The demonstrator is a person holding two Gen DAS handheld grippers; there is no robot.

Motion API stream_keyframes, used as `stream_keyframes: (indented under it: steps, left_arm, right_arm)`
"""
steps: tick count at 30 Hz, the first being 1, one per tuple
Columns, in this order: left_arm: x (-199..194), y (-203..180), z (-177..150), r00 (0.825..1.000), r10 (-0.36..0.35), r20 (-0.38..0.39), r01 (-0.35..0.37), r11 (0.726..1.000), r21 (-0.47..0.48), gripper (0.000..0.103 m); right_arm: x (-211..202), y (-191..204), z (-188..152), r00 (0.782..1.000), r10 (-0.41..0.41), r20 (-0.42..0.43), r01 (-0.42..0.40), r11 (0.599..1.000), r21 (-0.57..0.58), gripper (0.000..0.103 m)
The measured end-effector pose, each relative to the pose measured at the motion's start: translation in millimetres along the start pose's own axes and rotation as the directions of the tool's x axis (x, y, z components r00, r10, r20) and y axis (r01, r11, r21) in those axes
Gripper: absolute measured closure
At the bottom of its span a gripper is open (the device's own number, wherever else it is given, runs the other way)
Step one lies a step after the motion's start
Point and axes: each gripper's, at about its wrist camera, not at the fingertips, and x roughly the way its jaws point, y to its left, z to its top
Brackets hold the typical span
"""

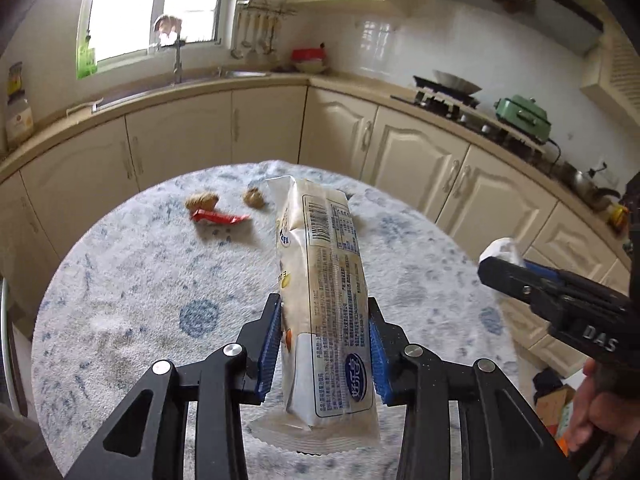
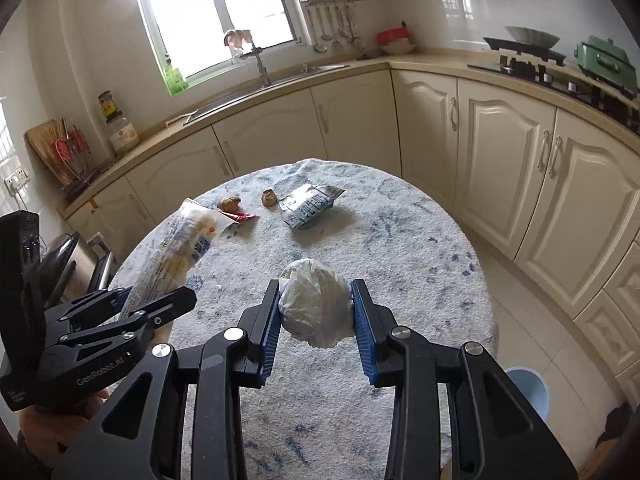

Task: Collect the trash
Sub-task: 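Grasp the clear bread bag with the left tool and lift it, then carry the bread bag and white tissue over the blue bin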

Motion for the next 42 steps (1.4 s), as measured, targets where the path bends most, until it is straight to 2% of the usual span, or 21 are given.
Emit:
stream_keyframes:
  steps: [8,19,24,27,36,42]
  left_arm:
    - [-45,-38,7,0.996,-0.063,0.064,0.058,0.995,0.085,0.068]
    - [-61,-93,11,0.982,-0.17,0.079,0.155,0.973,0.168,0.068]
    - [-48,-126,16,0.97,-0.236,0.056,0.219,0.951,0.218,0.068]
    - [-33,-152,16,0.961,-0.277,0.015,0.266,0.935,0.237,0.068]
    - [23,-224,15,0.936,-0.336,-0.103,0.351,0.9,0.257,0.068]
    - [68,-258,19,0.916,-0.36,-0.175,0.395,0.884,0.252,0.068]
  right_arm:
    - [-45,-41,1,0.996,-0.063,0.068,0.06,0.997,0.047,0.069]
    - [-99,-97,-2,0.976,-0.165,0.145,0.146,0.981,0.131,0.069]
    - [-114,-126,-9,0.965,-0.211,0.154,0.183,0.967,0.177,0.069]
    - [-119,-152,-19,0.96,-0.242,0.141,0.208,0.953,0.221,0.069]
    - [-136,-221,-52,0.94,-0.325,0.104,0.274,0.901,0.337,0.069]
    - [-136,-263,-71,0.928,-0.366,0.062,0.314,0.863,0.395,0.069]
